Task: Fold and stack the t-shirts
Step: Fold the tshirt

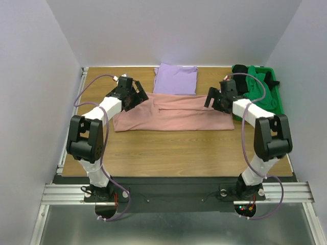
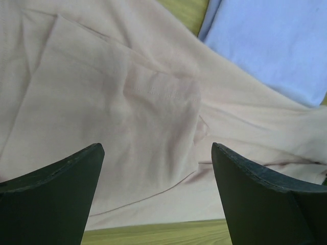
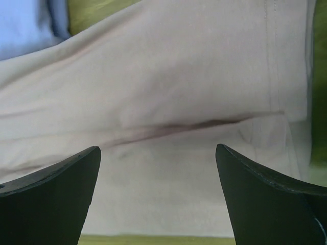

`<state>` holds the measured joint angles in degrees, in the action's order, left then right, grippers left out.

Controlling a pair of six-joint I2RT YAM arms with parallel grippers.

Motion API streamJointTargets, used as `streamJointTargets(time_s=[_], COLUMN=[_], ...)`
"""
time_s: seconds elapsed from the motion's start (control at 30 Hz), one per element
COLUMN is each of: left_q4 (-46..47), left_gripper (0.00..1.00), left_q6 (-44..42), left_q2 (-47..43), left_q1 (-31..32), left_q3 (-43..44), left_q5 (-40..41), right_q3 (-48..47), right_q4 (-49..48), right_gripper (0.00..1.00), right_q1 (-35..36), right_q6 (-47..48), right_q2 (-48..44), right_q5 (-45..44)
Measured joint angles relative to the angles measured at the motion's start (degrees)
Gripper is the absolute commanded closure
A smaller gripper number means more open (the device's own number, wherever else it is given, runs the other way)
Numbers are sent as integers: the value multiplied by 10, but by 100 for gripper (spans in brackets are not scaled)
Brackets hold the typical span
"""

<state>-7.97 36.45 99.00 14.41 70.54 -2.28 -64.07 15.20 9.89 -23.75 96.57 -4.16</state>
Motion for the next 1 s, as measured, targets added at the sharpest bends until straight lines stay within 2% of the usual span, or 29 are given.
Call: streamJointTargets(time_s=[0.17, 0.27, 0.4, 0.57, 0.7, 0.8, 0.87, 0.97, 1.0], left_q4=[21, 20, 25, 8, -28, -63, -91, -148, -156], left_gripper=[2, 2, 2, 2, 2, 2, 2, 11, 9], left_q6=[-6, -9, -14, -21, -32, -40, -45, -49, -50], left_q2=[74, 109, 148, 171, 202, 245, 279, 335, 348], left_q1=[-2, -5, -15, -35, -66, -97, -114, -126, -128], left_q3=[-1, 20, 63, 100, 154, 229, 284, 385, 407], left_q5=[-30, -38, -38, -30, -36, -35, -35, -36, -36], right_q3=[-91, -110, -85, 29, 143, 216, 248, 270, 271], right_q4=[-9, -18, -44, -76, -77, -84, -89, -92, -89], right_gripper=[0, 0, 0, 0, 0, 0, 0, 0, 0], right_q1=[0, 0, 4, 34, 128, 223, 286, 360, 388], right_q6=[20, 32, 20, -19, -70, -129, -176, -230, -248], right_q2=[118, 160, 151, 70, -28, -100, -134, -160, -163], right_q5=[-12, -12, -7, -19, -40, -42, -42, -42, -41])
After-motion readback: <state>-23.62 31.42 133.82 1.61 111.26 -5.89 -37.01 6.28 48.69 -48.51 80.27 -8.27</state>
